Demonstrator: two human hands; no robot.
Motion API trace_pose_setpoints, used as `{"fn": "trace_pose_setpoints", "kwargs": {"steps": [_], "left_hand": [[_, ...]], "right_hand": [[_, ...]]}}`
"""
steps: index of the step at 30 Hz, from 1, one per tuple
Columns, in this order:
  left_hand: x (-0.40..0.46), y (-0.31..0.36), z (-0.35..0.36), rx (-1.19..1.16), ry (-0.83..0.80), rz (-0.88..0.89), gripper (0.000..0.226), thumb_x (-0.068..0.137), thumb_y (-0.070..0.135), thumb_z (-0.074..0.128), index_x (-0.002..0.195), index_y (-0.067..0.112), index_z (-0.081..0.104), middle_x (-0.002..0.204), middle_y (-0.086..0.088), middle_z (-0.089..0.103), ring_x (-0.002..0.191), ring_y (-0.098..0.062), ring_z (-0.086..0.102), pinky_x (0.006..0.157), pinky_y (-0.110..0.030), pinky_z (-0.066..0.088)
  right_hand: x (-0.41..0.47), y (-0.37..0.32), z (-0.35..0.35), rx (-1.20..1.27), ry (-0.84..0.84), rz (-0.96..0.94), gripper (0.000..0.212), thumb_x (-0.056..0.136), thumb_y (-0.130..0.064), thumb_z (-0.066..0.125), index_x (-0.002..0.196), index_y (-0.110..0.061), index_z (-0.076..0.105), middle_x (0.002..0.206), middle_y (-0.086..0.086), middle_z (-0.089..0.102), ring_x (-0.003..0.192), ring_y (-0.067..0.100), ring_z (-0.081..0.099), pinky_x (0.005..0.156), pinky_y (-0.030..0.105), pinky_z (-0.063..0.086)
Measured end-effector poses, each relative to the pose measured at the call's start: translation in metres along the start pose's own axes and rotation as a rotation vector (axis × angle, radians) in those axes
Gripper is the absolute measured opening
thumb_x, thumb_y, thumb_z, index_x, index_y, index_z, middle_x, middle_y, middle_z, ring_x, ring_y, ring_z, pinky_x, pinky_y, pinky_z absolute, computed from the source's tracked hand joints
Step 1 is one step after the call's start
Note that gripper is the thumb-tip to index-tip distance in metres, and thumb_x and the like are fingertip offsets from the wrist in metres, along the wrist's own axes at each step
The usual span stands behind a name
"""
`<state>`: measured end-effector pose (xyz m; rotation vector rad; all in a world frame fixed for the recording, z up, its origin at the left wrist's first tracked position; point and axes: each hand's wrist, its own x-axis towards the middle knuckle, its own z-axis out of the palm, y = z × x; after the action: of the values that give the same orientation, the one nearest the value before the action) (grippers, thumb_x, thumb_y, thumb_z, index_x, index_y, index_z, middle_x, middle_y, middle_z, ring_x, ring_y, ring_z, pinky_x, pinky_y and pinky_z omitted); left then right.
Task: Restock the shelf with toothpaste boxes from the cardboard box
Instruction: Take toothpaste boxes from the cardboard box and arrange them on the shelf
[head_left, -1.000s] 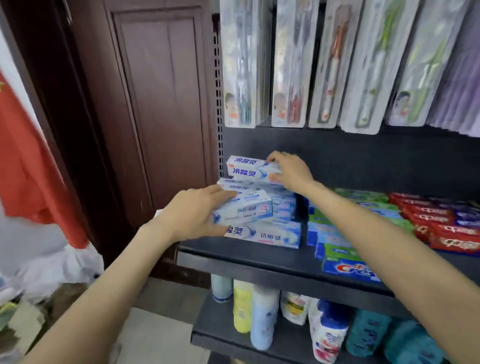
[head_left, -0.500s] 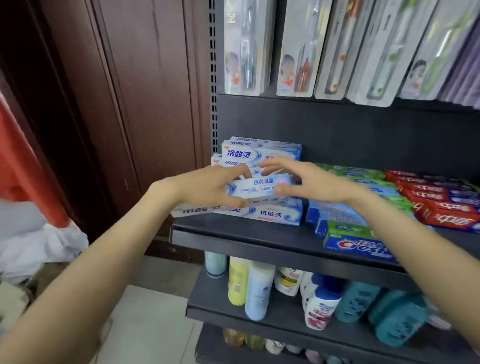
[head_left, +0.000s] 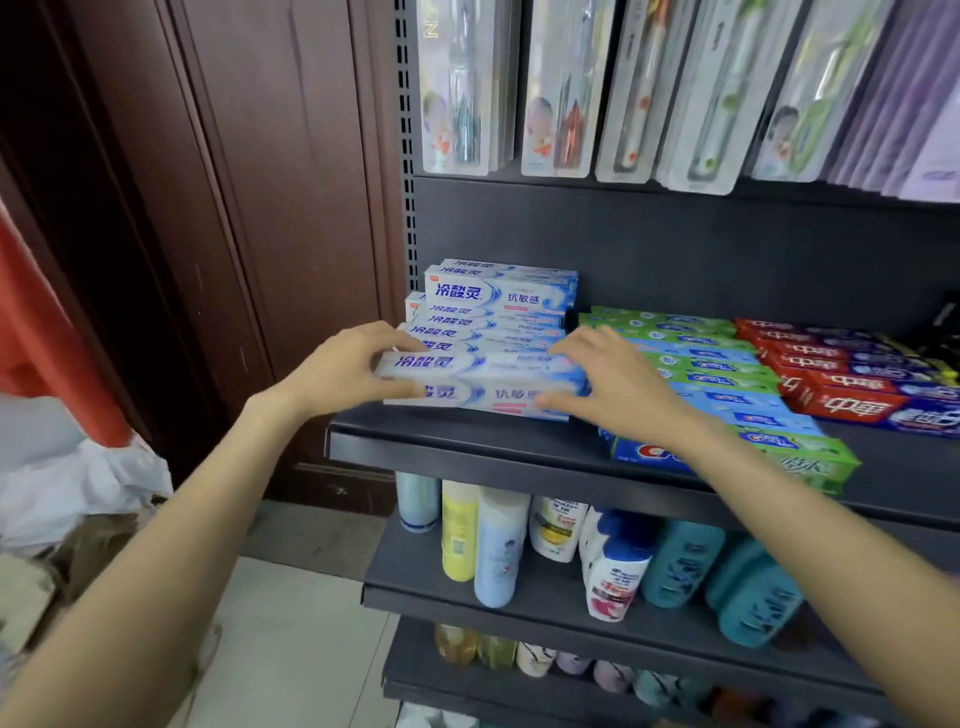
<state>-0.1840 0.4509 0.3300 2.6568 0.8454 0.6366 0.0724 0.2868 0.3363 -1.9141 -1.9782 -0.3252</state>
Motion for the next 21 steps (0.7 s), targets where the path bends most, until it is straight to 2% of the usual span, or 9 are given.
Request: {"fn": "trace_pose_setpoints", "kwargs": {"steps": [2, 5, 7, 9, 11, 14, 17, 21], "left_hand": [[-0.006, -0.007, 0.010, 0.088, 0.057, 0.048, 0.054, 0.065, 0.059, 0.068, 0.113, 0.035, 0.063, 0.112, 0.008, 0.051, 0.107, -0.016, 0.048, 0.094, -0.040, 0.043], [-0.015, -0.010, 0.025, 0.120, 0.142, 0.065, 0.052, 0.071, 0.033, 0.079, 0.119, 0.031, 0.060, 0.124, 0.002, 0.049, 0.113, -0.019, 0.045, 0.095, -0.041, 0.043], [-0.021, -0.002, 0.030, 0.129, 0.218, 0.107, 0.044, 0.076, 0.036, 0.071, 0.118, 0.027, 0.061, 0.122, 0.003, 0.053, 0.108, -0.018, 0.048, 0.091, -0.035, 0.044], [-0.028, 0.014, 0.033, 0.134, 0.317, 0.185, 0.037, 0.080, 0.041, 0.057, 0.112, 0.024, 0.064, 0.112, 0.006, 0.061, 0.100, -0.015, 0.053, 0.087, -0.030, 0.044], [-0.035, 0.036, 0.037, 0.107, 0.409, 0.264, 0.027, 0.085, 0.034, 0.055, 0.105, 0.020, 0.067, 0.099, 0.009, 0.067, 0.093, -0.014, 0.058, 0.084, -0.029, 0.045], [-0.051, 0.075, 0.050, 0.026, 0.507, 0.383, 0.020, 0.088, 0.026, 0.054, 0.094, 0.016, 0.070, 0.077, 0.009, 0.067, 0.074, -0.010, 0.061, 0.071, -0.027, 0.048], [-0.068, 0.113, 0.076, -0.038, 0.472, 0.465, 0.023, 0.090, 0.027, 0.052, 0.087, 0.015, 0.071, 0.066, 0.008, 0.065, 0.060, -0.009, 0.060, 0.060, -0.025, 0.047], [-0.090, 0.161, 0.136, -0.068, 0.224, 0.451, 0.025, 0.089, 0.034, 0.049, 0.086, 0.020, 0.070, 0.062, 0.010, 0.065, 0.057, -0.008, 0.061, 0.052, -0.025, 0.047]], "right_hand": [[-0.003, -0.006, 0.017, -0.232, 0.082, -0.124, 0.051, 0.075, -0.052, 0.068, 0.107, -0.013, 0.067, 0.113, 0.008, 0.056, 0.104, 0.029, 0.050, 0.086, 0.039, 0.042], [-0.010, -0.016, 0.035, -0.290, 0.143, -0.132, 0.039, 0.072, -0.035, 0.075, 0.104, -0.014, 0.068, 0.112, 0.010, 0.059, 0.103, 0.031, 0.053, 0.081, 0.039, 0.045], [-0.014, -0.021, 0.037, -0.291, 0.222, -0.163, 0.033, 0.074, -0.025, 0.073, 0.104, -0.014, 0.066, 0.110, 0.009, 0.060, 0.100, 0.030, 0.054, 0.078, 0.038, 0.045], [-0.022, -0.026, 0.034, -0.257, 0.299, -0.201, 0.025, 0.080, -0.020, 0.067, 0.104, -0.013, 0.065, 0.105, 0.007, 0.061, 0.095, 0.030, 0.055, 0.075, 0.038, 0.045], [-0.037, -0.034, 0.028, -0.191, 0.374, -0.206, 0.020, 0.086, -0.019, 0.058, 0.103, -0.012, 0.066, 0.099, 0.005, 0.063, 0.090, 0.028, 0.057, 0.073, 0.038, 0.046], [-0.076, -0.042, 0.022, -0.097, 0.459, -0.168, 0.019, 0.089, -0.018, 0.055, 0.100, -0.012, 0.069, 0.083, 0.002, 0.066, 0.075, 0.024, 0.062, 0.065, 0.037, 0.050], [-0.129, -0.039, 0.023, -0.061, 0.448, -0.130, 0.015, 0.088, -0.017, 0.058, 0.094, -0.014, 0.071, 0.069, -0.002, 0.064, 0.063, 0.019, 0.062, 0.057, 0.033, 0.052], [-0.211, -0.009, 0.035, -0.040, 0.226, -0.060, 0.016, 0.088, -0.020, 0.055, 0.091, -0.016, 0.070, 0.069, -0.003, 0.065, 0.063, 0.017, 0.064, 0.053, 0.029, 0.052]]}}
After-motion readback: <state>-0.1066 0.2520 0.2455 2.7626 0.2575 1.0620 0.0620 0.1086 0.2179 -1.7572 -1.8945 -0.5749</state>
